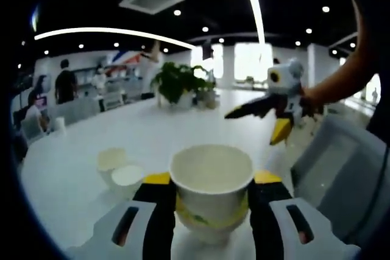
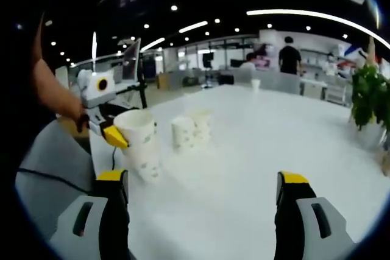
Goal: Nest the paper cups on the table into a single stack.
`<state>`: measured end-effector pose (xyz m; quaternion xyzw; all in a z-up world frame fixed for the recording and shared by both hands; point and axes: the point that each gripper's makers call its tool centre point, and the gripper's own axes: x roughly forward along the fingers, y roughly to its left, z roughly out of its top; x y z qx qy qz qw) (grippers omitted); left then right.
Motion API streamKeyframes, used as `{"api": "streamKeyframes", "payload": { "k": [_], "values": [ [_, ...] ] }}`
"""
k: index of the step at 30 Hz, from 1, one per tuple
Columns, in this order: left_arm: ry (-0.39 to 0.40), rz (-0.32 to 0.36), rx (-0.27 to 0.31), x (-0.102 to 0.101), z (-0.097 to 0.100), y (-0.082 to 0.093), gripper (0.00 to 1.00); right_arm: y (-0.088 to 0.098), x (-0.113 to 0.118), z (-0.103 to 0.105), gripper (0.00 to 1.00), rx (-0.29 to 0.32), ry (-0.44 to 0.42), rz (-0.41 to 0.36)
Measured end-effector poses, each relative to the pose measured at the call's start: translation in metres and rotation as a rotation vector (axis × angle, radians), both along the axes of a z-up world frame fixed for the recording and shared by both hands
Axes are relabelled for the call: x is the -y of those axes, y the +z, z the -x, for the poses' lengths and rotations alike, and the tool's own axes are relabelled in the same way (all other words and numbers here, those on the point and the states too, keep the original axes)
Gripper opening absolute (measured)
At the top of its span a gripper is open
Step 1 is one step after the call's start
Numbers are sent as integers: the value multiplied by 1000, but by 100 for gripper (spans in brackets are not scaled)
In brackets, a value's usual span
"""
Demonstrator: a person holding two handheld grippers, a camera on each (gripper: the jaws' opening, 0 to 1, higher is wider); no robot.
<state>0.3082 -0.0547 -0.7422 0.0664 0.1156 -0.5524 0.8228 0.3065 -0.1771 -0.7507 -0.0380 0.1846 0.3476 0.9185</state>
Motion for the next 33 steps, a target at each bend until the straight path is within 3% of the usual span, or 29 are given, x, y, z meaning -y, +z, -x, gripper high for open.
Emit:
{"api": "streamKeyframes", "payload": {
  "k": [10, 20, 25, 33],
  "values": [
    [-9, 18, 10, -2, -2, 14, 61, 3, -2, -3, 100, 6, 3, -2],
    [61, 37, 27, -22, -20, 41, 82, 12, -3, -7, 100, 23, 5, -5],
    [143, 32, 29, -47, -37, 47, 93, 18, -4, -10, 100, 36, 5, -4],
    [224, 10, 6, -94, -50, 45, 98, 28, -4, -17, 100, 59, 13, 0]
  ]
}}
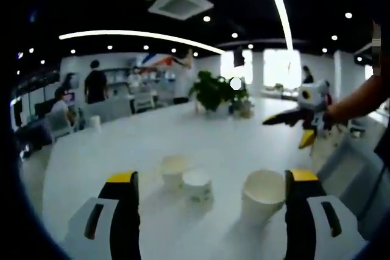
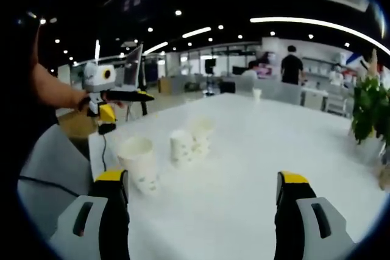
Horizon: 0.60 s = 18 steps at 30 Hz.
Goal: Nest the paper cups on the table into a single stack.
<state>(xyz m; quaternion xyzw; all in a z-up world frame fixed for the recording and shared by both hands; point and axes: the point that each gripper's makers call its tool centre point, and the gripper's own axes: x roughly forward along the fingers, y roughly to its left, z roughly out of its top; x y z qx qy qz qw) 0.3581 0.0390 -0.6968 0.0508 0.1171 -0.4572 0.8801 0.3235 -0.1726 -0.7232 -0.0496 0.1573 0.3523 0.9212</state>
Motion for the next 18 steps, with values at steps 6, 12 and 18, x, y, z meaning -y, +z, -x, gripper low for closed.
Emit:
{"api": "streamKeyframes", "payload": {
  "k": [6, 12, 18],
  "values": [
    [41, -27, 4, -27, 1, -3, 98, 4, -2, -5, 100, 8, -1, -5],
    [80, -44, -7, -50, 2, -8, 98, 3, -3, -10, 100, 9, -1, -5],
    [107, -54, -20, -68, 7, -14, 98, 1, -7, -15, 100, 11, 10, 6]
  ]
}}
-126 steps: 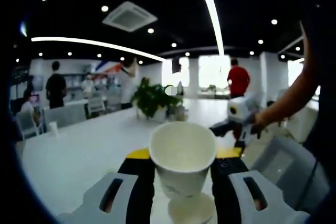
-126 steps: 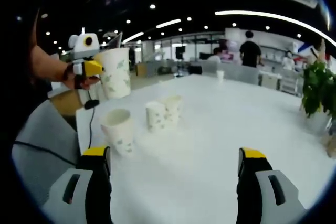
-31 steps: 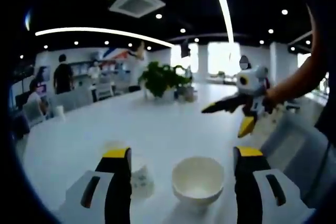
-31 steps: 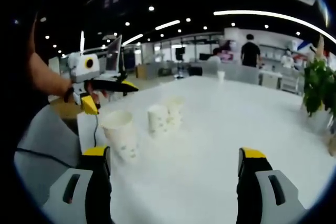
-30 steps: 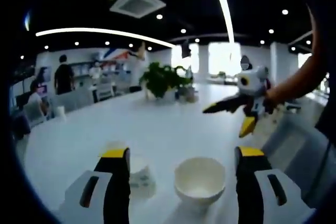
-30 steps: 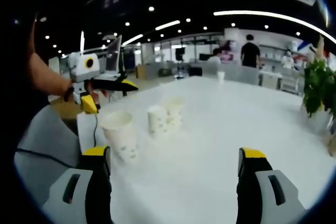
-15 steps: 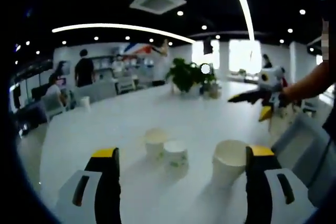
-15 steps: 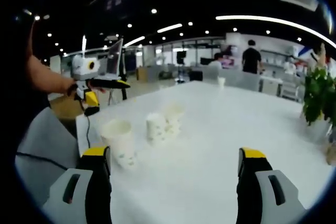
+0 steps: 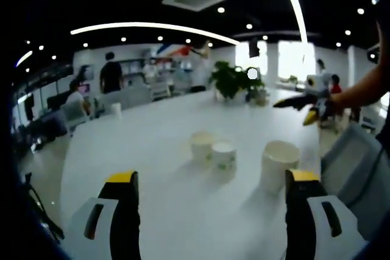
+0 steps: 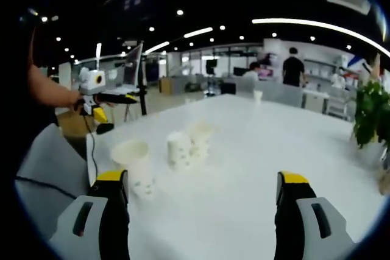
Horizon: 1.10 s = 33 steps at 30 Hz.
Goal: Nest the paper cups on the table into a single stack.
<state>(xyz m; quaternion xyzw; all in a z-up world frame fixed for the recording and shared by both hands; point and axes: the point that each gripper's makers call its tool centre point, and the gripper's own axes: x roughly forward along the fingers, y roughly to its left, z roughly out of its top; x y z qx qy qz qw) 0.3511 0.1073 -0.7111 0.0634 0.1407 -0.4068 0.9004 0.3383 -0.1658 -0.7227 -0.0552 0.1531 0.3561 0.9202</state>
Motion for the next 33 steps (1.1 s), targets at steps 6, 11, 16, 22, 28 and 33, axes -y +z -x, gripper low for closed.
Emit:
{"api": "streamKeyframes", "payload": {
  "k": [6, 11, 16, 22, 28, 33],
  "values": [
    [6, -28, 2, -8, 0, -6, 98, 2, -2, -10, 100, 8, -9, -14],
    [-8, -40, -10, -5, 2, -9, 98, 0, -2, -14, 100, 8, -7, -15],
    [3, -32, -11, -7, 2, -9, 98, -2, -1, -13, 100, 7, -2, -5],
    [-7, -62, -21, -9, 5, -13, 96, -5, 4, -10, 100, 4, -1, 1],
    [3, -59, -24, -10, 4, -12, 98, -7, 6, -9, 100, 0, -2, 11],
    [9, -60, -13, -10, 2, -12, 98, -9, 5, -12, 100, -3, -3, 12]
  ]
}}
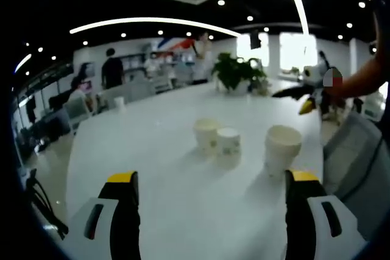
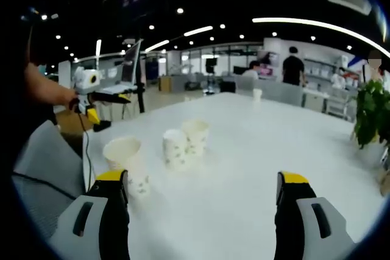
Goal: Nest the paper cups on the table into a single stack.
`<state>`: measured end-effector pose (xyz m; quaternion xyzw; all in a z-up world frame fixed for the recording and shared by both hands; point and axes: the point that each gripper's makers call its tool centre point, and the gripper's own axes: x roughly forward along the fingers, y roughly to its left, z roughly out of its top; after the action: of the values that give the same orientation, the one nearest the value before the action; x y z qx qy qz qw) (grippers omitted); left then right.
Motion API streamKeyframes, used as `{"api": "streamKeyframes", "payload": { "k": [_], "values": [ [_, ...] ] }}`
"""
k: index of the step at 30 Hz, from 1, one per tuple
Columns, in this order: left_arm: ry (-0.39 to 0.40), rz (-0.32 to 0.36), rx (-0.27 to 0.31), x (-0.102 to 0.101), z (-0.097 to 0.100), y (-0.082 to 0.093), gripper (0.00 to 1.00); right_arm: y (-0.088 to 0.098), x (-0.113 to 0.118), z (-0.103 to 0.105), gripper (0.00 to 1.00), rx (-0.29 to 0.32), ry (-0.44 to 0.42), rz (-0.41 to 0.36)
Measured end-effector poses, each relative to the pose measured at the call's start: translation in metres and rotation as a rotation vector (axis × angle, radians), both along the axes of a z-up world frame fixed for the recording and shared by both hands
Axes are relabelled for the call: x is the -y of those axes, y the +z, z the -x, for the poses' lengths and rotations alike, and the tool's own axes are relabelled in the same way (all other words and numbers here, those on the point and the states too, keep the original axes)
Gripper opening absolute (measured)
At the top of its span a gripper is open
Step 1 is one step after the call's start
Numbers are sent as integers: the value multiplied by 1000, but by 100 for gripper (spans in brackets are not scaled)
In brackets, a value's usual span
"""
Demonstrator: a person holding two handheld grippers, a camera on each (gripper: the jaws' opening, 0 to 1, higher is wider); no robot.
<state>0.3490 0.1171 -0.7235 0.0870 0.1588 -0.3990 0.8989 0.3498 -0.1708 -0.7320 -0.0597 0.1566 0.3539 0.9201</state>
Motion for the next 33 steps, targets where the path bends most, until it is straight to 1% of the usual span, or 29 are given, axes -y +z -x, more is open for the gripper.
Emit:
{"api": "streamKeyframes", "payload": {
  "k": [4, 8, 15, 18, 22, 24, 29, 33],
  "values": [
    [5, 0, -10, 0, -4, -5, 98, -2, -3, -4, 100, 0, 4, -5],
    [5, -14, -14, 3, -11, -10, 97, -3, -5, -7, 100, -1, 4, -12],
    [-28, -6, 2, 22, -27, -15, 91, -5, -1, -5, 100, -14, -5, -15],
    [-51, -1, -14, 33, -33, -24, 90, -9, 5, -4, 100, -24, -15, -12],
    [-76, 4, -23, 46, -40, -31, 90, -9, 12, -2, 100, -28, -35, -14],
    [-84, 4, -26, 49, -42, -32, 90, -10, 14, -1, 100, -31, -40, -13],
    [-129, 1, -20, 66, -50, -38, 85, -12, 17, 4, 100, -39, -49, -13],
    [-155, 18, -18, 79, -56, -39, 81, -14, 21, 6, 100, -41, -63, -15]
  ]
}}
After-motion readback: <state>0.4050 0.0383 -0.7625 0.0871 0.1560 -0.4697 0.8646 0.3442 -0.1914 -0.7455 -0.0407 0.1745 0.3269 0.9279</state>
